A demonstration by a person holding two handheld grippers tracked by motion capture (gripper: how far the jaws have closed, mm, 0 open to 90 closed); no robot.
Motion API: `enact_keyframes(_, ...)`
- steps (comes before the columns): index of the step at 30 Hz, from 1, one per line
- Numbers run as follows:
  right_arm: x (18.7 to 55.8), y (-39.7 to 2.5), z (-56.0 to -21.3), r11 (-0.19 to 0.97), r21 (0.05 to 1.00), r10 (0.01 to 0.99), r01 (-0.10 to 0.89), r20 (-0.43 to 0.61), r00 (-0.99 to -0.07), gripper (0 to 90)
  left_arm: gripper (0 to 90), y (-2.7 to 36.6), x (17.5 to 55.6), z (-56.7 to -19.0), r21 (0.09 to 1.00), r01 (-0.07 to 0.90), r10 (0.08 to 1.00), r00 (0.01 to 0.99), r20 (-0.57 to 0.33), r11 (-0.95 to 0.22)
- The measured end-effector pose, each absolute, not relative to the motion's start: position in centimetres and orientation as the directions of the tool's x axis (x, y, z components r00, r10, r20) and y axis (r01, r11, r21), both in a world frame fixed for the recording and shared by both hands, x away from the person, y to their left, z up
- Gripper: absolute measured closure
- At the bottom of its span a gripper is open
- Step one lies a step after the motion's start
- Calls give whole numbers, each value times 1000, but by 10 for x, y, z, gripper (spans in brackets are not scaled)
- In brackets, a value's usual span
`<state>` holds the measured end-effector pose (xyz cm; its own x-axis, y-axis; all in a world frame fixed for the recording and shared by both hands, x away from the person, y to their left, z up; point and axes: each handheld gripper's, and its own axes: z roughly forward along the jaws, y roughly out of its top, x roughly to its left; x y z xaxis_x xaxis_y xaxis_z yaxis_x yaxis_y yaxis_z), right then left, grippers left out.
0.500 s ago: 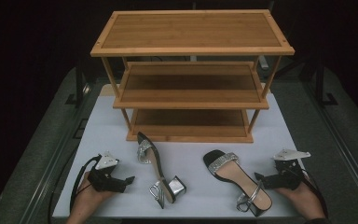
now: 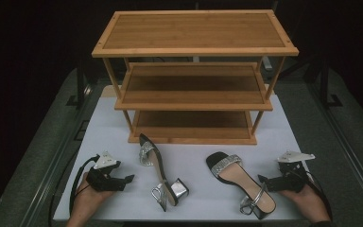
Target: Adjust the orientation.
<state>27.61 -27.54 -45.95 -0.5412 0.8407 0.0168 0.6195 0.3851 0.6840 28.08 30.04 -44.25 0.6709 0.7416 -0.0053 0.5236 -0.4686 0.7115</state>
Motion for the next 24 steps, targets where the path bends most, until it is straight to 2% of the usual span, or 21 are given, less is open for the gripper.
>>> enact_keyframes(9,276,-275,-460,384,684,842,620,18,-540,0,328,292,295,-420,772,470,730,683,-11,-428)
enact_keyframes(24,276,-275,-459,384,683,841,621,19,-540,0,329,262,317,-414,796,391,691,722,47,-463)
